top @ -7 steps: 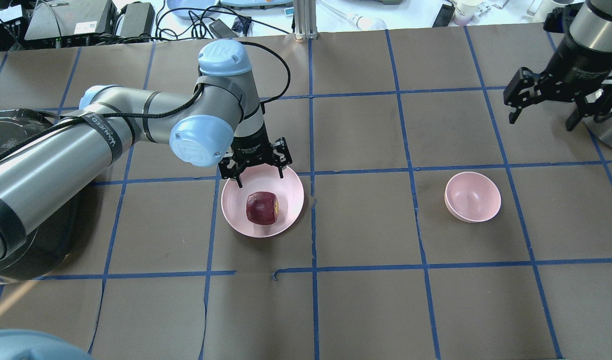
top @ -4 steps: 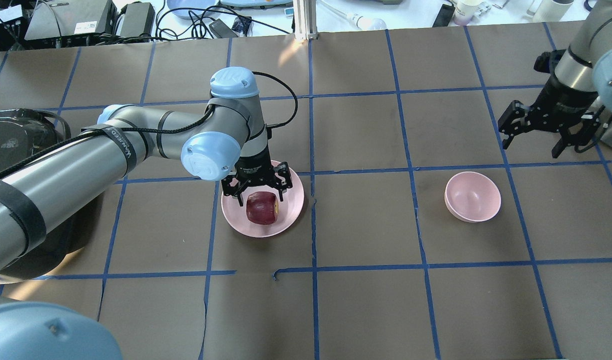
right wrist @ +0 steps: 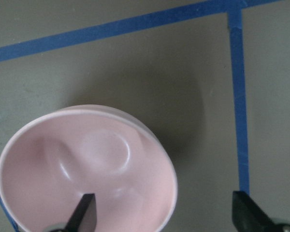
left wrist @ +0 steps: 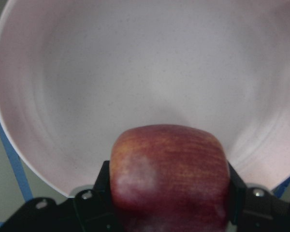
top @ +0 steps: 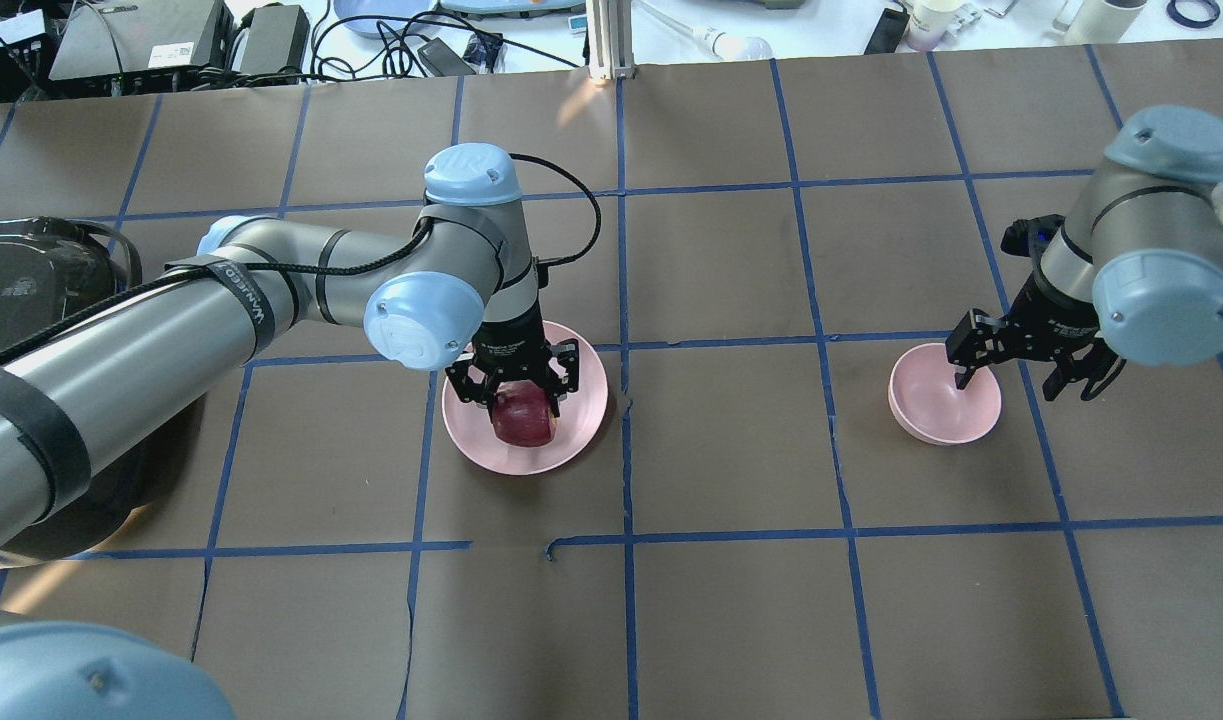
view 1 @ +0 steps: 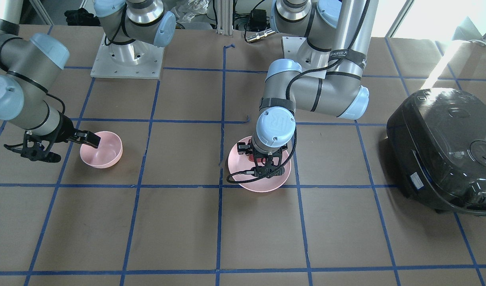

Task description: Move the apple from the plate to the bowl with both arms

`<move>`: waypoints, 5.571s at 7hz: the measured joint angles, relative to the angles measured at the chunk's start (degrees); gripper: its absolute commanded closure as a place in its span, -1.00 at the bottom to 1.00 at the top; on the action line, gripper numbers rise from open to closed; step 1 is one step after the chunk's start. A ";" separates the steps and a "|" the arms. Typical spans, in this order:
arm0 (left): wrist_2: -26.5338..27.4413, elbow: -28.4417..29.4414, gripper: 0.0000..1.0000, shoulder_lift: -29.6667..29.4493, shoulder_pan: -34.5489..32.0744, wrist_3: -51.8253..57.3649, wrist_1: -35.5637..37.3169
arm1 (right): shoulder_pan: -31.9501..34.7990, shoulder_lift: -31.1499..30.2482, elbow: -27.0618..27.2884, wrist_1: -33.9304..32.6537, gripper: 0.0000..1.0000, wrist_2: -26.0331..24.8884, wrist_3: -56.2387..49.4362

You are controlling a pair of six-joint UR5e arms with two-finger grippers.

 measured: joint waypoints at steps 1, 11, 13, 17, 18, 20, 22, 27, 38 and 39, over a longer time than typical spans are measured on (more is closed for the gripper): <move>0.20 0.86 1.00 0.96 0.04 -0.54 0.34 | 0.00 0.66 1.76 -1.96 -0.43 0.85 -0.05; 1.62 19.67 1.00 4.92 0.42 -11.54 -11.50 | 0.87 1.66 -2.53 6.28 1.00 12.77 4.30; 1.20 19.51 1.00 4.66 0.26 -12.92 -11.48 | 6.15 1.88 -2.45 6.40 1.00 16.80 11.52; -2.86 19.28 1.00 3.81 -0.98 -21.28 -10.96 | 19.02 4.05 -2.16 -1.39 1.00 19.79 24.78; -3.66 19.17 1.00 3.56 -1.26 -22.82 -10.91 | 19.42 4.83 -2.12 -2.41 -0.03 21.88 25.07; -5.03 18.87 1.00 2.75 -2.40 -25.75 -10.37 | 19.55 5.45 -2.07 -3.15 -1.00 24.22 25.25; -8.54 18.64 1.00 1.10 -4.40 -30.62 -8.89 | 19.03 4.82 -2.63 -3.28 -1.00 20.78 24.80; -14.03 10.36 -0.52 -5.77 -12.96 -45.75 11.02 | 11.09 -0.85 -11.24 5.27 -1.00 5.35 16.74; -1.83 25.80 -0.88 14.48 -2.08 -3.67 -23.54 | 18.17 -9.77 -26.28 19.06 -1.00 2.14 14.78; -0.78 23.71 -0.81 17.56 0.44 1.15 -25.31 | 19.42 -10.00 -26.65 20.59 -1.00 2.25 14.55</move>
